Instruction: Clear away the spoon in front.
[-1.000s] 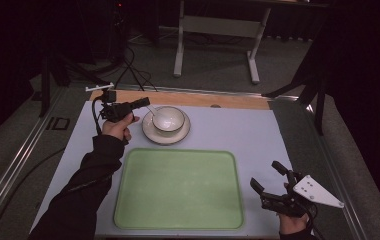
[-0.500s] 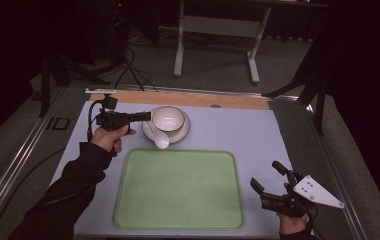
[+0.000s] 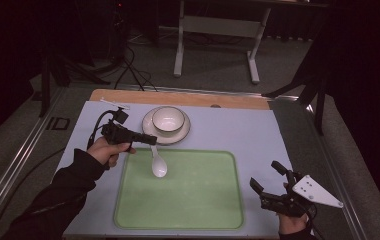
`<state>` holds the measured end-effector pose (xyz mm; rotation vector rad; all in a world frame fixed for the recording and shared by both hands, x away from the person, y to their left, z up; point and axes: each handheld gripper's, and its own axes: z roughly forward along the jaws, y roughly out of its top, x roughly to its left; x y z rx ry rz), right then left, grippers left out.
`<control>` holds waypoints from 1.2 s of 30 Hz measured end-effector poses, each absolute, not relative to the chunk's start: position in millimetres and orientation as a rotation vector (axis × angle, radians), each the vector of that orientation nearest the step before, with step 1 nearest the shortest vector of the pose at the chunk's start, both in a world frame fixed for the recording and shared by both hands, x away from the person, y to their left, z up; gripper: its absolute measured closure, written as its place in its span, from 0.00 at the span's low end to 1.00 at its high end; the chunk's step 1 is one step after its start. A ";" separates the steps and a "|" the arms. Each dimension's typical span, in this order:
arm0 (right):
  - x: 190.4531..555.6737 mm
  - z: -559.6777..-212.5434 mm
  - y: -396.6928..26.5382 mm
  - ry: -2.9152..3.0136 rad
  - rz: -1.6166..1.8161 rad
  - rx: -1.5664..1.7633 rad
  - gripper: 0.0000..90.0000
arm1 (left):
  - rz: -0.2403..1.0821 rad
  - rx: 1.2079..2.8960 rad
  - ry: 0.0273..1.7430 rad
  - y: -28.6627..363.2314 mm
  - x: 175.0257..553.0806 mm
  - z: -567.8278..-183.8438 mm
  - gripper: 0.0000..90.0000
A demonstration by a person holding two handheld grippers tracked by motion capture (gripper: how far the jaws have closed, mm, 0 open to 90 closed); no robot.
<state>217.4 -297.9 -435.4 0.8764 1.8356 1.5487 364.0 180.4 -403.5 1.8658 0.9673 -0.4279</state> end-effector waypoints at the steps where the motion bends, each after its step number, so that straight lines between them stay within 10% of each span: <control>1: 217.7 -435.5 -297.9 1.836 1.549 0.878 0.11 | -0.447 1.878 0.968 178.3 362.8 -405.5 0.95; 18: 218.5 -436.1 -298.4 1.844 1.543 0.883 0.14 | -0.657 2.064 0.887 144.1 349.2 -450.2 0.94; 36: 219.9 -438.0 -298.1 1.860 1.530 0.896 0.12 | -0.595 2.032 0.847 137.4 361.1 -486.4 0.86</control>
